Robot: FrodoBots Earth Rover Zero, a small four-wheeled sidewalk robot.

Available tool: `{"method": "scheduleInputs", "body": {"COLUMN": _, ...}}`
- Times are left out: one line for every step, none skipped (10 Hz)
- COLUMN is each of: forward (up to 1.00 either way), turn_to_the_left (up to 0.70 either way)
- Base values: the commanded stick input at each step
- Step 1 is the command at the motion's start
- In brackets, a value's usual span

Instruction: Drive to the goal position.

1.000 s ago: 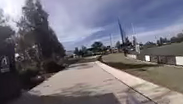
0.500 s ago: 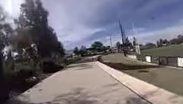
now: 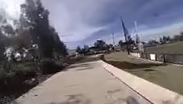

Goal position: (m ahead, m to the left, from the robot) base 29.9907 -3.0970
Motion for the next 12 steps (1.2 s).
{"method": "scheduleInputs", "body": {"forward": 0.7, "turn_to_the_left": 0.0}}
{"method": "scheduleInputs", "body": {"forward": 0.7, "turn_to_the_left": 0.0}}
{"method": "scheduleInputs", "body": {"forward": 0.7, "turn_to_the_left": 0.0}}
{"method": "scheduleInputs", "body": {"forward": 0.7, "turn_to_the_left": 0.0}}
{"method": "scheduleInputs", "body": {"forward": 0.7, "turn_to_the_left": 0.0}}
{"method": "scheduleInputs", "body": {"forward": 0.7, "turn_to_the_left": 0.2}}
{"method": "scheduleInputs", "body": {"forward": 0.7, "turn_to_the_left": 0.13}}
{"method": "scheduleInputs", "body": {"forward": 0.7, "turn_to_the_left": 0.0}}
{"method": "scheduleInputs", "body": {"forward": 0.7, "turn_to_the_left": 0.0}}
{"method": "scheduleInputs", "body": {"forward": 0.7, "turn_to_the_left": 0.0}}
{"method": "scheduleInputs", "body": {"forward": 0.7, "turn_to_the_left": 0.0}}
{"method": "scheduleInputs", "body": {"forward": 0.7, "turn_to_the_left": 0.0}}
